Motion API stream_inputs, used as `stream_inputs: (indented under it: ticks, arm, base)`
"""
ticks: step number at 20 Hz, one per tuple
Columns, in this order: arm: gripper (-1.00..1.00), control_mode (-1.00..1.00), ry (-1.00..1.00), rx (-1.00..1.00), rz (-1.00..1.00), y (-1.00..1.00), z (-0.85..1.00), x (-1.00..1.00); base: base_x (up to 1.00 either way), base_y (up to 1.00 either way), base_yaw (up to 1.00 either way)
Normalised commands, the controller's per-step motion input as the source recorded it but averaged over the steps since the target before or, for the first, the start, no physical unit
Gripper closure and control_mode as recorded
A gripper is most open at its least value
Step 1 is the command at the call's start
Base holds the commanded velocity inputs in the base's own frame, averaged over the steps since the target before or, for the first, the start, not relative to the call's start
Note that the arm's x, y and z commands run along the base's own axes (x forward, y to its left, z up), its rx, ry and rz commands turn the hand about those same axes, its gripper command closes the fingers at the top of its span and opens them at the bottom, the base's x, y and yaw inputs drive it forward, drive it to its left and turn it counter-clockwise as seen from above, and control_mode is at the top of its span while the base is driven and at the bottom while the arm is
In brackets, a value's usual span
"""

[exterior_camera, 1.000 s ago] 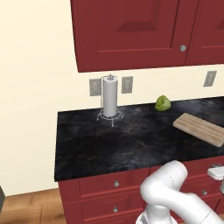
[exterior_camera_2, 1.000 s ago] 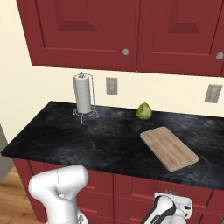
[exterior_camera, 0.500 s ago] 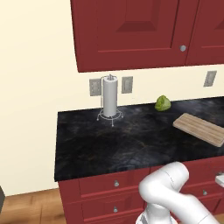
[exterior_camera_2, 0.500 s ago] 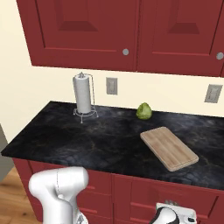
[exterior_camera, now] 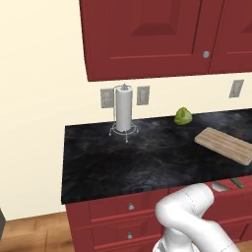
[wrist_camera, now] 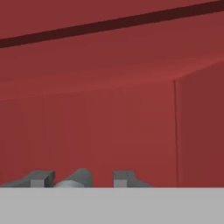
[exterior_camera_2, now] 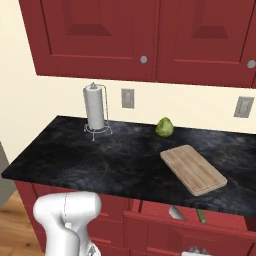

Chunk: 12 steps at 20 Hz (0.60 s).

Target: Open the drawer on the right and place the cutting tools on the cutting board.

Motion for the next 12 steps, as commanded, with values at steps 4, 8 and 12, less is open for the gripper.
stream_inputs:
  ticks: [4,8,12]
  arm:
    - [1.0,-1.0,0.0,0.0,0.0,-0.64,-0.31,-1.0]
    - [1.0,-1.0,0.0,0.0,0.0,-0.61,-0.36,-1.0]
    - [1.0,-1.0,0.0,0.0,0.0,-0.57,-0.39,-1.0]
  base:
    - [0.0,0.0,0.0]
    - [0.0,0.0,0.0]
    - [0.0,0.0,0.0]
